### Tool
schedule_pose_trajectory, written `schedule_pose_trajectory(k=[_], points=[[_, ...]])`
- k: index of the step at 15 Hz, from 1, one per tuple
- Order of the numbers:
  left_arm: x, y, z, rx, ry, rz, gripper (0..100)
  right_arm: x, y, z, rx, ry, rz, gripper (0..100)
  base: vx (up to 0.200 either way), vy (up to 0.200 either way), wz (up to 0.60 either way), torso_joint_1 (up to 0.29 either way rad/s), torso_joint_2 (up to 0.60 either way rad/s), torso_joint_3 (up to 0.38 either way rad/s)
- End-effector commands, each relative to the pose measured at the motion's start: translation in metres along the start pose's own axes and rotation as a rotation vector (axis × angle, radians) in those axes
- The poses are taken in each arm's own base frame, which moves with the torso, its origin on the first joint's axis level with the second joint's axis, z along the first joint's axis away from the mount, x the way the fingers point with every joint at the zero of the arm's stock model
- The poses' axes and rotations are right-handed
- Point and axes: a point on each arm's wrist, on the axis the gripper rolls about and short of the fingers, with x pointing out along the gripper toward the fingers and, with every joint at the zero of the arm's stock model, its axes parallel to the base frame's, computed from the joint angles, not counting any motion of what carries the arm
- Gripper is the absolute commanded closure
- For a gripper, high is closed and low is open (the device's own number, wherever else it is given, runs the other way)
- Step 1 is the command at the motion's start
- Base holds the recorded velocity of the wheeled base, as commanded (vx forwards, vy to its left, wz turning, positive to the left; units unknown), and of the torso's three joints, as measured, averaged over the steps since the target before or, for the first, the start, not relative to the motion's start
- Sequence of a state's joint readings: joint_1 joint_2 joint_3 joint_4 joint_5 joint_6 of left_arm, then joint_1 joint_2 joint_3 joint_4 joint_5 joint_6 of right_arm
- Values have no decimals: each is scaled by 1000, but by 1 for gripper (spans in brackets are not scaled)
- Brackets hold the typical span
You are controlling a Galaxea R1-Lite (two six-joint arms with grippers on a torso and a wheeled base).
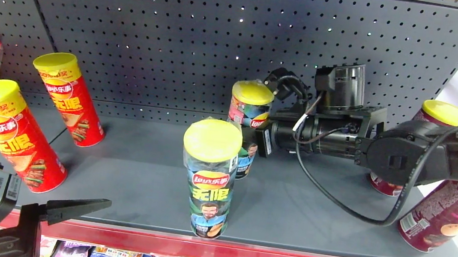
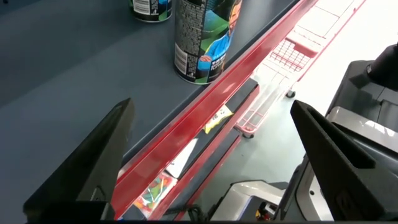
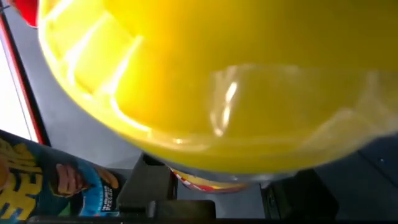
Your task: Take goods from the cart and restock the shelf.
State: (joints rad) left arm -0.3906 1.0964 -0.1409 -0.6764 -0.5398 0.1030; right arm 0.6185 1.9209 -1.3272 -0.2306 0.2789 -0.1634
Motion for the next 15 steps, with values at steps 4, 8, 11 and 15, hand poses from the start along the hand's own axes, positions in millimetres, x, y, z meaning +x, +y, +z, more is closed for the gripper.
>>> schedule_pose_trajectory(k=[4,8,11,15], points=[[-1,0,0,0,-4,1,0,1,10,-2,-7,10,11,100,0,0,0,0,0,0],[-2,-1,0,4,-8,2,0,0,15,-7,-6,26,20,0,0,0,0,0,0,0],[-2,-1,1,6,-10,2,0,-7,16,-3,2,16,1,0,0,0,0,0,0,0],[-1,0,1,5,-7,11,0,-42,23,-2,39,8,-40,0,0,0,0,0,0,0]])
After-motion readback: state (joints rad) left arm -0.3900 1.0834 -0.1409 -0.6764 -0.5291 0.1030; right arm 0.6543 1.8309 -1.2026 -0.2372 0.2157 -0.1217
